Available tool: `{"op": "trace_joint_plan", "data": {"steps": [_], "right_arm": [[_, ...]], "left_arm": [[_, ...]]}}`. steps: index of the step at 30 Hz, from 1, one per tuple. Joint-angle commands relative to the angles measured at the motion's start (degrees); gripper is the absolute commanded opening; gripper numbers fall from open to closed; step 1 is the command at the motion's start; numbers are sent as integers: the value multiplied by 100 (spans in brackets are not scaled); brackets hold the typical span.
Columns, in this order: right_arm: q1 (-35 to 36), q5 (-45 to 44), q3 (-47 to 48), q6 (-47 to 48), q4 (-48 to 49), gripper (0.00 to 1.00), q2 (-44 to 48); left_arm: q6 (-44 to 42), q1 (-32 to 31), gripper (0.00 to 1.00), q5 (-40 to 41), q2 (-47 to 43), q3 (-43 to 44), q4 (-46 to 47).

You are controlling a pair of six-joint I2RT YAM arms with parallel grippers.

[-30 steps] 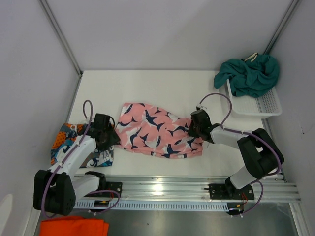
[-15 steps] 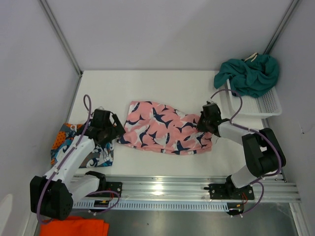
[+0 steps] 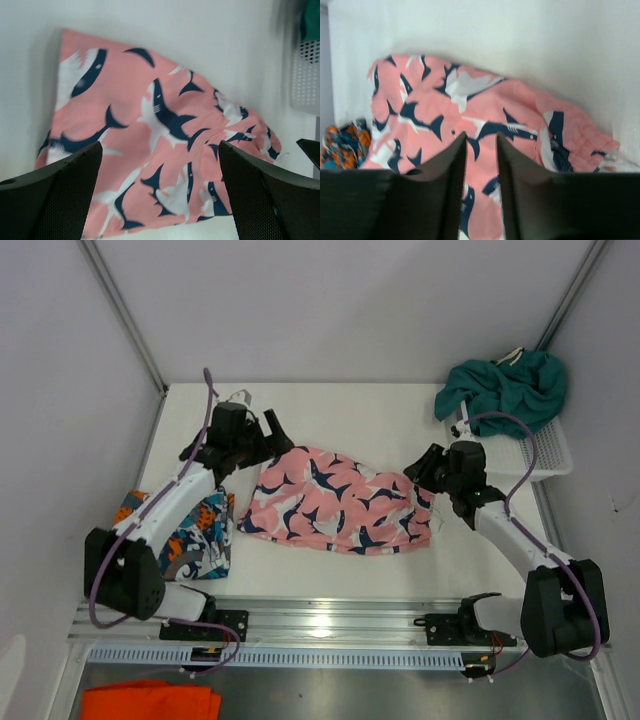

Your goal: Fold and stack the shorts

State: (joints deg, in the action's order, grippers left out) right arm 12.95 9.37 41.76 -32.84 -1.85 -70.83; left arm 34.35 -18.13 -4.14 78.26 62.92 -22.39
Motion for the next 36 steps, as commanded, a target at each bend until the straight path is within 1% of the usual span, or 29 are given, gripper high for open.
{"op": "trace_joint_plan", "data": {"steps": [1, 2, 3, 4, 5, 8, 10, 11, 13, 15, 18, 22, 23, 26, 31, 36], "right_arm": [[-214, 521, -81, -600, 790, 29, -420], [-257, 879, -54, -705, 1087, 18, -580], [-267, 1039, -36, -819, 1255, 15, -747], [-267, 1328, -19, -1029, 1422, 12, -1070], [-249, 1453, -27, -1153, 1815, 10, -1230], [-171, 1735, -10, -1479, 2423, 10, -1837], [-126, 1762, 60, -1558, 2531, 10, -2118], [-117, 1727, 95, -1559, 2549, 8, -2354], [-178, 1500, 96, -1629, 2496, 7, -2549], [-336, 1280, -70, -1804, 2663, 5, -2769], [-626, 1077, -299, -2016, 2742, 6, -3015], [-759, 1269, -300, -1972, 2839, 6, -3244], [-759, 1269, -291, -1963, 2822, 6, -3244], [-741, 1269, -195, -1823, 2637, 6, -3218], [-689, 1305, -107, -1507, 2453, 7, -3218], [-645, 1296, 16, -1348, 2294, 9, -3227]], "left_arm": [[-200, -138, 99, -745, 759, 580, 885], [-148, -164, 98, -763, 944, 721, 912], [-139, -173, 98, -824, 1268, 809, 999], [-139, -173, 98, -851, 1410, 836, 1078], [-130, -173, 98, -817, 1551, 923, 1105], [-191, -156, 97, -763, 2113, 1100, 1026], [-131, -112, 97, -921, 2560, 1311, 956], [-95, -51, 97, -1009, 2719, 1381, 965], [97, 20, 96, -1228, 3097, 1451, 965], [195, 125, 95, -1326, 3274, 1390, 1183], [265, 283, 94, -1221, 3564, 1469, 1281], [274, 503, 94, -984, 3960, 1811, 1001], [309, 547, 94, -748, 4073, 1864, 817], [388, 731, 94, -676, 4118, 1856, 946], [310, 872, 93, -474, 4066, 2172, 798], [108, 890, 94, -386, 3680, 2287, 596]]}}
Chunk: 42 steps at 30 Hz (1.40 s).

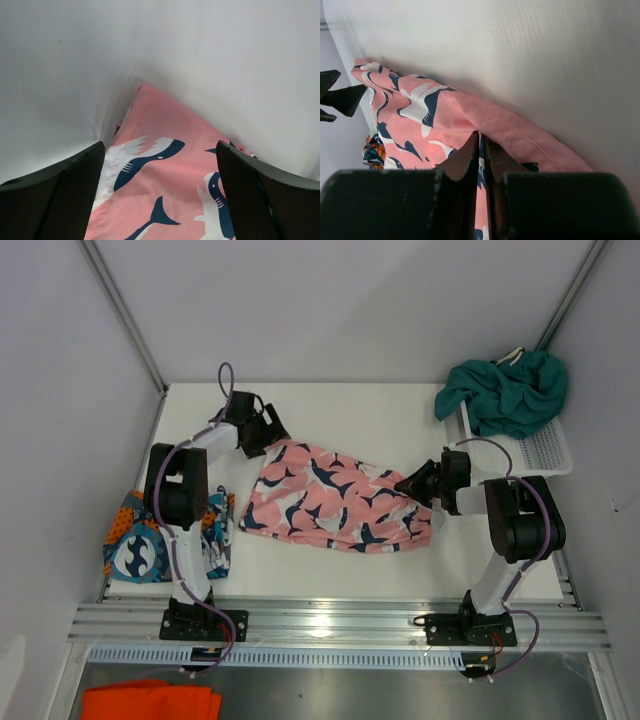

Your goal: Fold and stack the shorts

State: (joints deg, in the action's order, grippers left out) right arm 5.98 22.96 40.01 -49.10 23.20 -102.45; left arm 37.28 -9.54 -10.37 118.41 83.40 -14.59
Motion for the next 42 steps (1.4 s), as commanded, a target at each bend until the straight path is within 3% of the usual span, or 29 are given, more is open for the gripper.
{"op": "trace_joint_plan", "data": {"steps": [1, 5, 13, 32, 42], "right_arm": [[61, -55, 200, 322, -254, 10, -64], [79, -46, 253, 410, -325, 10, -90], [79, -2, 271, 410, -325, 10, -82], [70, 15, 279, 419, -307, 10, -99], [79, 24, 288, 428, -307, 10, -108]], "left_arm": [[-221, 31, 94, 281, -406, 221, -237], [-458, 49, 92, 212, -635, 28, -264], [-520, 75, 78, -272, -170, 230, -308], [-520, 163, 76, 229, 103, 371, -502], [-485, 295, 57, -219, 340, 406, -150]]}}
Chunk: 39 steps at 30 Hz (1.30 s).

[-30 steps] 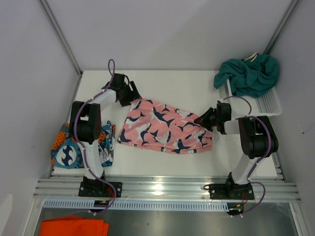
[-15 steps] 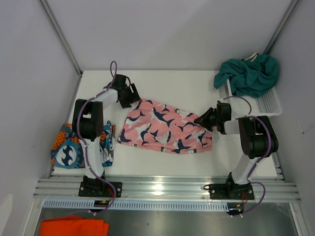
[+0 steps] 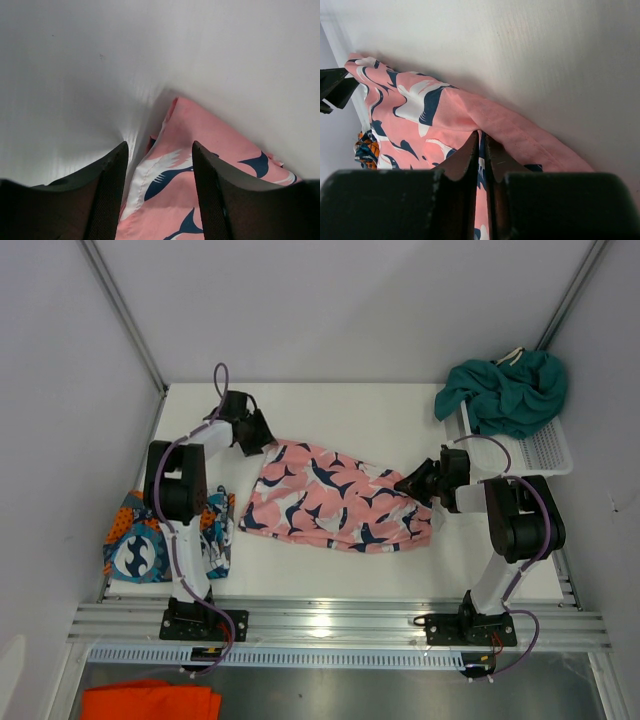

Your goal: Fold and stack the shorts

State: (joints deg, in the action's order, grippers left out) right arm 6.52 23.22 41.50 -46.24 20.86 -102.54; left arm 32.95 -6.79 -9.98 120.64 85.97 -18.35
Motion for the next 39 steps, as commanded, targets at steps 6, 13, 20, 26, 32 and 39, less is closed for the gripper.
{"op": "trace_joint_plan", "data": {"steps": [6, 13, 20, 26, 32, 39], "right_arm": [[16, 16, 157, 177, -91, 10, -126], [24, 24, 183, 194, -135, 10, -135], [24, 33, 201, 255, -196, 10, -134], [59, 16, 227, 343, -302, 9, -134], [112, -20, 227, 370, -311, 9, -170], [139, -37, 236, 388, -302, 9, -214]], "left_arm": [[-34, 19, 50, -733, 346, 235, 516], [18, 19, 21, -936, 443, 332, 596], [141, 116, 0, -839, 425, 403, 639], [256, 309, 0, -831, 276, 630, 649], [300, 389, 0, -734, 118, 667, 709], [405, 415, 2, -751, 162, 649, 825]]}}
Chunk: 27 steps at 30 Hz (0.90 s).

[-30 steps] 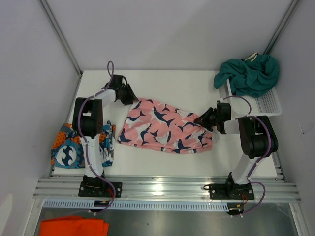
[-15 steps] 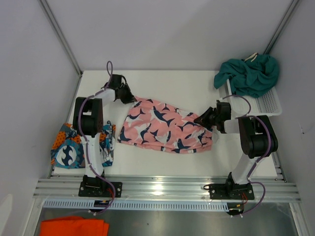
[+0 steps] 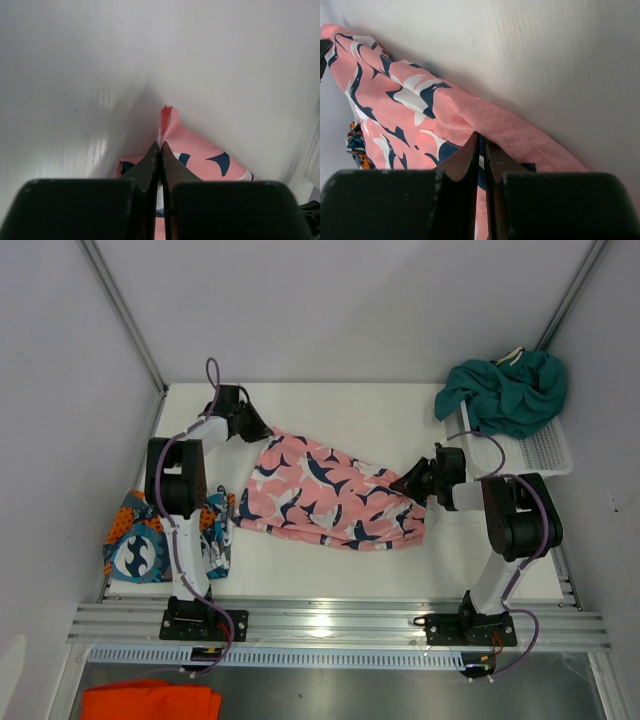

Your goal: Fold and stack the shorts

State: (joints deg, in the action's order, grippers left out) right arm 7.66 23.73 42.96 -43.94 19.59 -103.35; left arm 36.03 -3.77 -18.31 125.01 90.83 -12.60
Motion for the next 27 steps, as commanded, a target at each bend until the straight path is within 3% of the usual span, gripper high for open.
{"op": "trace_joint_plan", "data": {"steps": [1, 9, 11, 13, 18, 19, 22, 25, 27], "right_arm": [[25, -87, 90, 141, -184, 9, -133], [69, 1, 580, 351, -718, 15, 130], [86, -69, 783, 508, -1017, 35, 332], [104, -131, 1011, 615, -1448, 50, 499], [104, -368, 1048, 764, -2387, 66, 1472], [104, -430, 978, 799, -2538, 76, 1667], [87, -877, 829, 913, -3381, 94, 2511], [-132, -1090, 285, 844, -3840, 99, 3451], [-378, -599, -339, 739, -3840, 99, 3934]], "left_arm": [[106, 113, 17, 125, -275, 181, 180], [-131, 122, 59, 731, -978, -109, -146], [-175, 113, 66, 837, -1293, -135, -330], [-202, 0, 68, 959, -1531, -275, -479], [-228, -720, 72, 1557, -2523, -1013, -471], [-228, -1009, 72, 1593, -2656, -1214, -384], [-193, -1641, 72, 1690, -3113, -1837, -173], [-184, -2320, 72, 1804, -3483, -2242, 47], [-193, -2645, 72, 1804, -3615, -2385, 239]]}}
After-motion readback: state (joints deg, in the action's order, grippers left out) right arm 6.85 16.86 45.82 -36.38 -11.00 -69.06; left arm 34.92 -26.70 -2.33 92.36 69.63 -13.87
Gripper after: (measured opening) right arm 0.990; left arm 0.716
